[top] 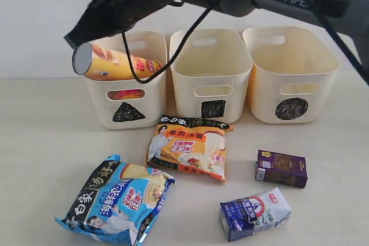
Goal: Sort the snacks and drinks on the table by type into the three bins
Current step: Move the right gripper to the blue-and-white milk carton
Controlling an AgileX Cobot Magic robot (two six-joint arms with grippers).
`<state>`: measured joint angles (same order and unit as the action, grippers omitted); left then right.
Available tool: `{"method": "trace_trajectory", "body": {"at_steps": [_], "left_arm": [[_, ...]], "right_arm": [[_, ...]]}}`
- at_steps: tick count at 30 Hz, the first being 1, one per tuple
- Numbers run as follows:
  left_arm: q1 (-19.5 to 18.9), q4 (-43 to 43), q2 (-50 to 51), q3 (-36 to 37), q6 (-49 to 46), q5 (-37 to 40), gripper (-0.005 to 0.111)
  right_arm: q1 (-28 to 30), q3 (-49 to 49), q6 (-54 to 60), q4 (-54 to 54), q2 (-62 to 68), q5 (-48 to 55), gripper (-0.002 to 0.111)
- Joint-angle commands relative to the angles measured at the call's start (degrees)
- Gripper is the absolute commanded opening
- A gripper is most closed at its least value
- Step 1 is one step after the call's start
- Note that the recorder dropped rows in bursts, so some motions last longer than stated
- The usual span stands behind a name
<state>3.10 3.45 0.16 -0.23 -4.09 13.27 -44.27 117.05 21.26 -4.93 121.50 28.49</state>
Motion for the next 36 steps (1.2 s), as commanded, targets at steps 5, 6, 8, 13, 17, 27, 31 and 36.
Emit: {"method": "trace_trajectory", "body": {"at_steps": [5, 6, 8, 13, 17, 27, 31, 36], "left_arm": [[-0.2, 0.6, -0.16, 0.23, -0.27, 0.05, 0.004], [-0.2, 0.6, -0.16, 0.23, -0.27, 0.05, 0.004], [-0.2, 0.6, -0.16, 0.23, -0.27, 0.05, 0.004], [-0.2, 0.6, -0.16, 0.23, -0.27, 0.05, 0.004], [-0.2, 0.6, -0.16, 0.23, -0.27, 0.05, 0.004], [-0.2, 0.6, -0.16, 0.23, -0.27, 0.05, 0.004], [-0.2, 0.6, -0.16, 0.23, -0.27, 0.05, 0.004], [-0.2, 0.6, -0.16, 0.23, -0.27, 0.05, 0.004]], "right_arm": [[-6.07, -12.65, -2.58, 8.3, -9.54, 6.0, 0.0], [-6.07, -14.9, -3.0, 8.74, -10.79, 5.73, 0.0], [-6.07, -20.93, -4.25, 10.59, -13.95, 4.88, 0.0], [-6.07, -31.52, -2.41, 11.88, -20.5, 4.53, 0.0], [-6.07, -37.27, 1.78, 11.88, -24.65, 8.11, 0.0], [0.72, -43.05, 16.15, 4.93, -29.17, 28.85, 0.0], [8.24, -43.26, 35.07, -9.09, -28.92, 41.14, 0.0], [14.57, -43.39, 42.2, -15.64, -28.78, 41.47, 0.0]]}}
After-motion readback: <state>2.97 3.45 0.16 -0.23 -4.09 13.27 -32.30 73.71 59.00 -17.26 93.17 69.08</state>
